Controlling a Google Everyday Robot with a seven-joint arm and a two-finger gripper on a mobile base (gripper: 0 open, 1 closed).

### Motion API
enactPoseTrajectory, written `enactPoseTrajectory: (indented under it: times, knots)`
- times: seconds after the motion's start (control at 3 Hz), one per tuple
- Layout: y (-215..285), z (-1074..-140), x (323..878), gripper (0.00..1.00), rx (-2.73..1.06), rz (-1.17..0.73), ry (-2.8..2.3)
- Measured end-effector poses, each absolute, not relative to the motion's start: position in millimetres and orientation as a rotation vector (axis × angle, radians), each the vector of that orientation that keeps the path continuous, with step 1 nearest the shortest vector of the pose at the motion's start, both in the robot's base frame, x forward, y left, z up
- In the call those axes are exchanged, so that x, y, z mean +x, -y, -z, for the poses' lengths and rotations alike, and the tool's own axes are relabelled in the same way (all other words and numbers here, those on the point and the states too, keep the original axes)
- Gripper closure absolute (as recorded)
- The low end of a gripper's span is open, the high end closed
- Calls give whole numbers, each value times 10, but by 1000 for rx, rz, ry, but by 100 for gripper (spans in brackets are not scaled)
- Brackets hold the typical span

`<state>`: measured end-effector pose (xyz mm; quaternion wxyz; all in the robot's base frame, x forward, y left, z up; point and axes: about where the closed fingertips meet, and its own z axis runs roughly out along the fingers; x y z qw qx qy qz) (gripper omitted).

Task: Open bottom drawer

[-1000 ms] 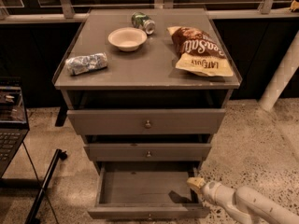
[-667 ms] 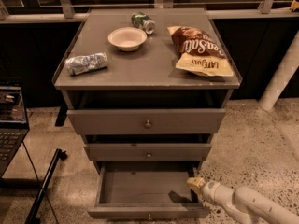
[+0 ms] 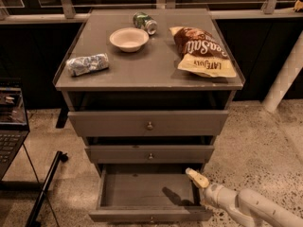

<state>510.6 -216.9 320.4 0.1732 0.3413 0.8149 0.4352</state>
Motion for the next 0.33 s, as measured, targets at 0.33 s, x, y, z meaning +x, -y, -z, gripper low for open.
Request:
enactPoseTrajectory:
  times: [0.33]
  knots:
    - [2169, -3204, 5106, 0, 968, -1234, -2311]
